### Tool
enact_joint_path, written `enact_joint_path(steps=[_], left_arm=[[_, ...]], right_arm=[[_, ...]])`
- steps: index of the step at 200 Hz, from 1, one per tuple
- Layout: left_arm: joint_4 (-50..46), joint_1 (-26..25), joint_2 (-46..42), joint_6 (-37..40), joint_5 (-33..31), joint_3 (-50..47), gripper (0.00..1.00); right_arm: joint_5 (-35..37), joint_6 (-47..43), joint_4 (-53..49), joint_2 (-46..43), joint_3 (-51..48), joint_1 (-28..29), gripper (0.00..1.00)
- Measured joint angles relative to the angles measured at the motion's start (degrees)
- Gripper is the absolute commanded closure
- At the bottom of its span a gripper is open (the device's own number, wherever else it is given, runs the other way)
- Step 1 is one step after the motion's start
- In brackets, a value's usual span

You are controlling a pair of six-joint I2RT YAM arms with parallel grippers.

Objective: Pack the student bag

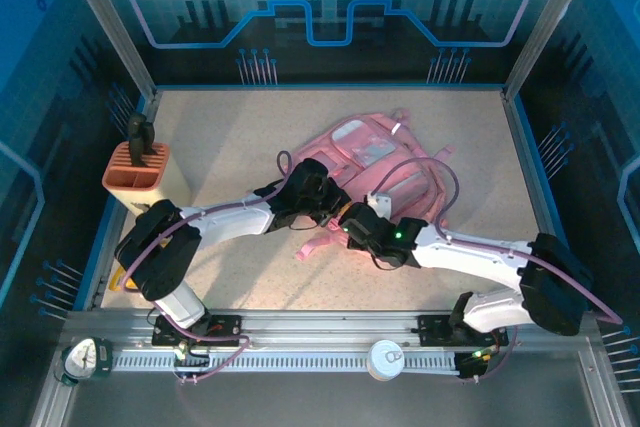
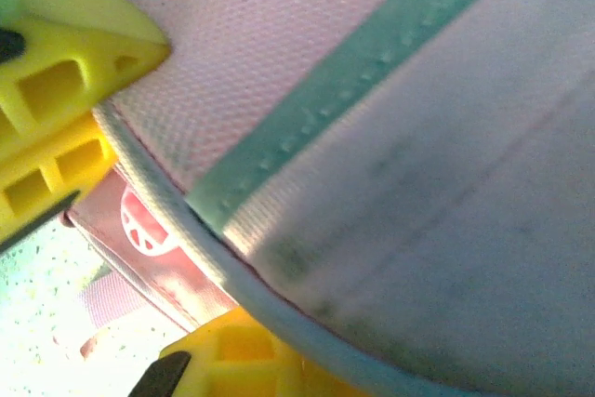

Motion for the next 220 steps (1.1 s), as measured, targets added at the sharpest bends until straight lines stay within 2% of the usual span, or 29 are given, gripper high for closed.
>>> enact_joint_path(steps=[10,66,109,126,139,176,194,220], left_arm=[[-0.33,0.00,-0.13,0.44,0.00,0.00,1.00],[-3.10,1.14,-1.40,4.15,0.22,-0.04,1.00],[-4.15,1.46,-1.40,6.56,0.42,0.09,1.00],[-5.11,1.84,-1.40,7.06,0.35,0.42,1.00],[-5.77,2.19,-1.40,7.45,0.26,0.68,1.00],[-6.54,2.54,-1.40,8.20,-0.11,0.79,1.00],[-6.60,2.58,-1.40,8.20,-0.13,0.83,1.00],[-6.86,2.58,-1.40,8.41,-0.33,1.05,1.00]], right_arm=[[-0.83,-0.66,0.66,-1.53,-1.36,-0.31,1.00],[-4.87,-6.60,-0.66,-9.51,-5.79,-3.17,1.00],[-7.52,-13.84,-2.01,-9.38,-5.33,-5.97,1.00],[-8.48,-16.94,-2.03,-7.32,-4.17,-6.32,0.96],[-8.74,-18.86,-2.27,-5.42,-2.93,-6.43,0.85],[-8.41,-22.23,-2.89,-2.29,-0.50,-6.78,0.80],[-8.20,-22.95,-2.89,-2.10,-0.50,-6.82,0.80],[-7.93,-24.41,-2.99,-1.51,-0.22,-6.93,0.93]])
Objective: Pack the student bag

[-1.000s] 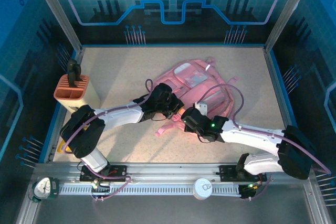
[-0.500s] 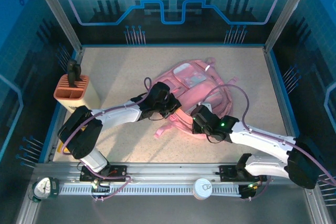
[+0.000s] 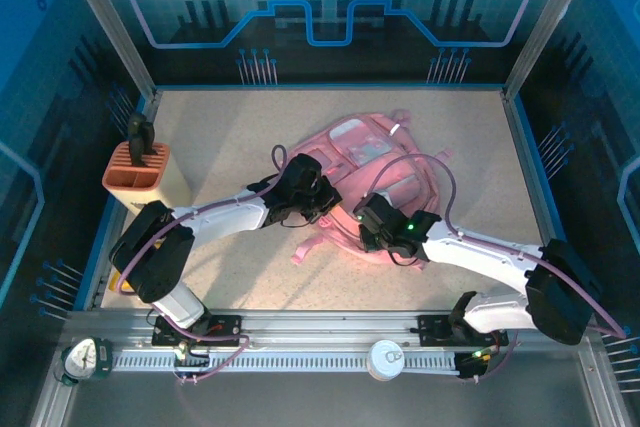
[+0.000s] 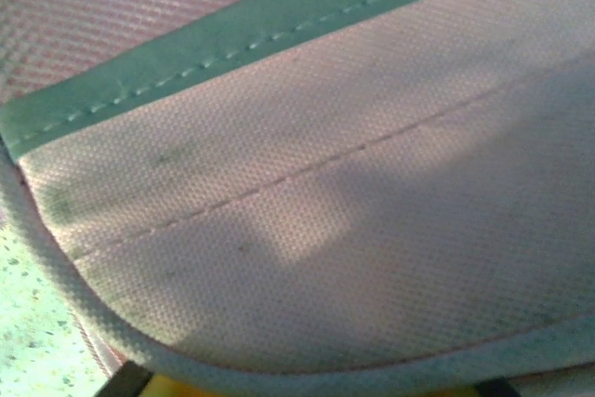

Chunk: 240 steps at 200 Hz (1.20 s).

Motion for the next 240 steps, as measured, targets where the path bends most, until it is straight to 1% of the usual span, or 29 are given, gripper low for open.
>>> enact_joint_path(steps=[26,44,57,77,97,122,130,138,153,162,181,194,220,240], left_arm=[[-0.68,0.55,0.00,1.55,0.11,0.66,1.00],[-1.68,1.46,-0.02,3.26,1.22,1.22,1.00],[-2.95,3.06,-0.02,5.33,2.93,1.73,1.00],[-6.56,6.82,0.00,10.51,7.26,3.30,1.00],[-11.15,9.62,0.02,16.59,10.71,5.79,1.00],[-14.88,12.13,1.16,23.12,13.75,8.15,1.00],[-16.26,13.20,2.27,25.05,14.78,9.49,0.95],[-17.31,14.25,3.48,26.47,15.45,10.86,0.89],[-17.88,16.31,5.01,29.18,15.89,12.44,0.70],[-17.33,17.27,4.90,30.36,15.87,12.44,0.63],[-14.88,18.38,3.10,30.49,15.41,11.19,0.53],[-14.14,18.36,0.96,29.29,15.13,9.25,0.50],[-10.40,17.03,-6.60,22.91,13.49,0.17,0.44],[-9.22,13.55,-11.34,16.70,11.32,-5.70,0.42]], right_arm=[[0.50,-1.01,-0.72,-0.24,0.66,0.00,1.00],[0.81,-1.01,-1.05,-1.31,0.66,-0.11,1.00],[1.25,-0.98,-1.81,-2.64,0.66,-0.63,1.00],[1.75,-1.09,-2.47,-4.96,0.66,-2.43,1.00],[1.77,-2.62,-2.16,-5.84,0.94,-2.38,1.00],[-1.03,-5.20,-0.37,-4.33,1.36,-1.92,1.00],[-1.29,-5.75,0.15,-2.54,2.16,-1.16,1.00],[-1.31,-5.99,0.66,-0.42,3.19,-0.09,1.00],[-1.33,-5.97,2.14,3.72,5.33,2.38,1.00],[-1.51,-5.40,2.93,5.99,6.67,3.72,1.00],[-2.36,-4.04,4.83,7.87,7.45,5.09,1.00],[-2.45,-3.48,5.31,8.15,7.45,5.29,1.00],[-2.47,-3.06,5.33,8.24,7.45,5.25,1.00],[-2.49,-2.86,5.31,8.24,7.43,5.25,1.00]])
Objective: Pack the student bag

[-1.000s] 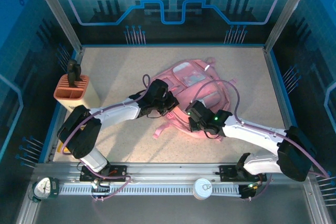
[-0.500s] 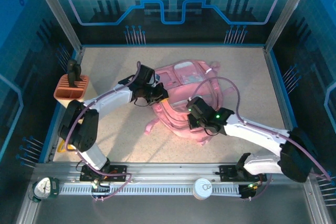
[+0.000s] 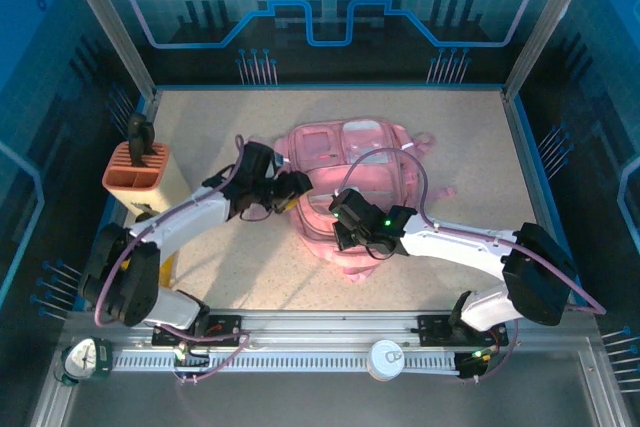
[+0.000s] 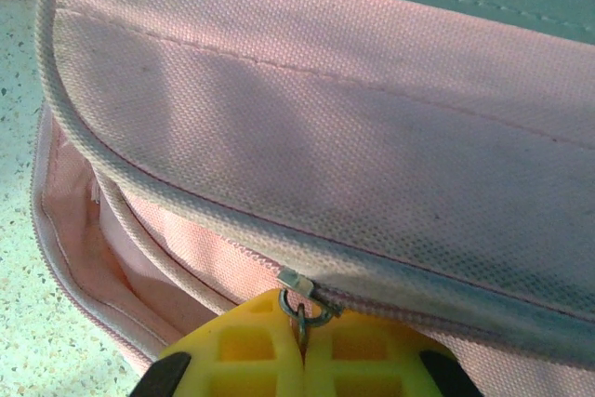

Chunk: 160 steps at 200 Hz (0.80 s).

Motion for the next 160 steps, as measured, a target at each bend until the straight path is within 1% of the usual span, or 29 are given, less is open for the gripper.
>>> enact_joint_path(steps=[21,38,49,69,89,113,129,149,160], left_arm=[[1.20,-4.09,-0.22,-5.22,-0.94,-1.14,0.43],[3.32,-6.95,-0.22,-8.70,-2.45,-1.81,0.51],[4.74,-8.31,-0.09,-11.45,-3.54,-2.36,0.62],[5.25,-9.68,0.87,-14.16,-5.75,-2.47,0.80],[4.04,-9.79,1.14,-14.58,-7.45,-2.29,1.00],[1.14,-8.98,1.14,-12.66,-7.65,-0.37,1.00],[-0.15,-7.15,0.83,-10.56,-7.06,0.24,1.00],[-2.21,-3.74,0.00,-7.45,-6.29,0.74,1.00],[-3.26,-1.55,-0.46,-5.38,-5.92,1.01,1.00]], right_arm=[[-0.20,0.61,0.02,0.00,0.02,-0.07,1.00],[-0.20,1.07,0.02,0.00,0.02,-0.07,1.00],[-0.15,1.51,-0.02,0.00,0.00,-0.09,1.00],[0.26,1.95,-0.07,0.00,0.02,-0.09,1.00],[0.94,2.40,-0.50,-0.02,0.02,-0.09,1.00],[2.47,3.08,-1.46,-0.52,0.07,-0.17,1.00],[3.41,3.19,-2.40,-2.14,0.02,-1.01,1.00],[3.72,3.13,-3.34,-5.29,-1.57,-3.72,1.00],[3.43,2.51,-4.04,-7.19,-3.17,-6.19,1.00]])
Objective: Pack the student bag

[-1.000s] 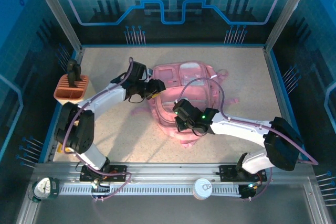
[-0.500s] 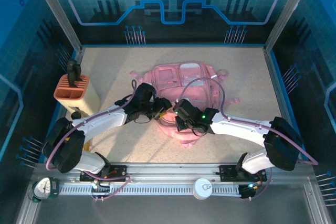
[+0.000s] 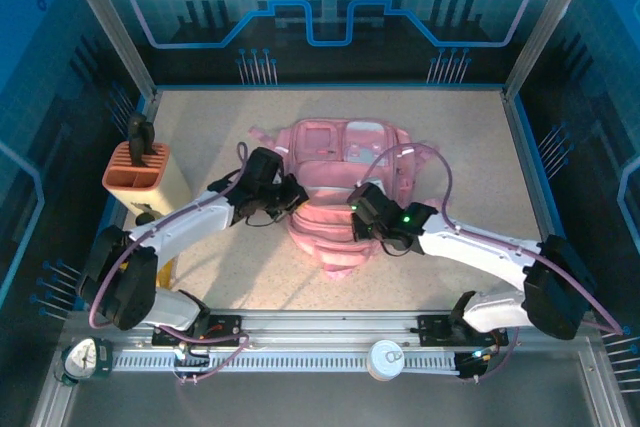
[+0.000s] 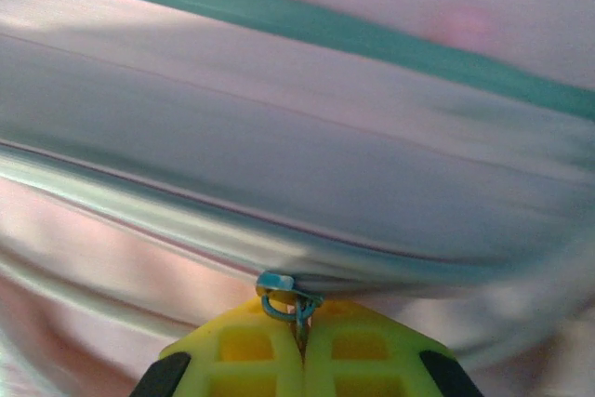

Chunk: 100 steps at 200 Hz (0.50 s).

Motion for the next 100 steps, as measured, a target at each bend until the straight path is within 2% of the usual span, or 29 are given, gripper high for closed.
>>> enact_joint_path(steps=[40,100], left_arm=[[-3.56,5.31,0.13,6.58,3.58,2.40,1.00],[-6.34,8.72,4.50,15.72,5.99,7.63,1.00]], right_arm=[[-3.08,-5.01,1.07,-1.53,-1.29,-7.93,1.00],[-6.64,-13.51,4.74,1.29,-0.09,-12.07,1.00]])
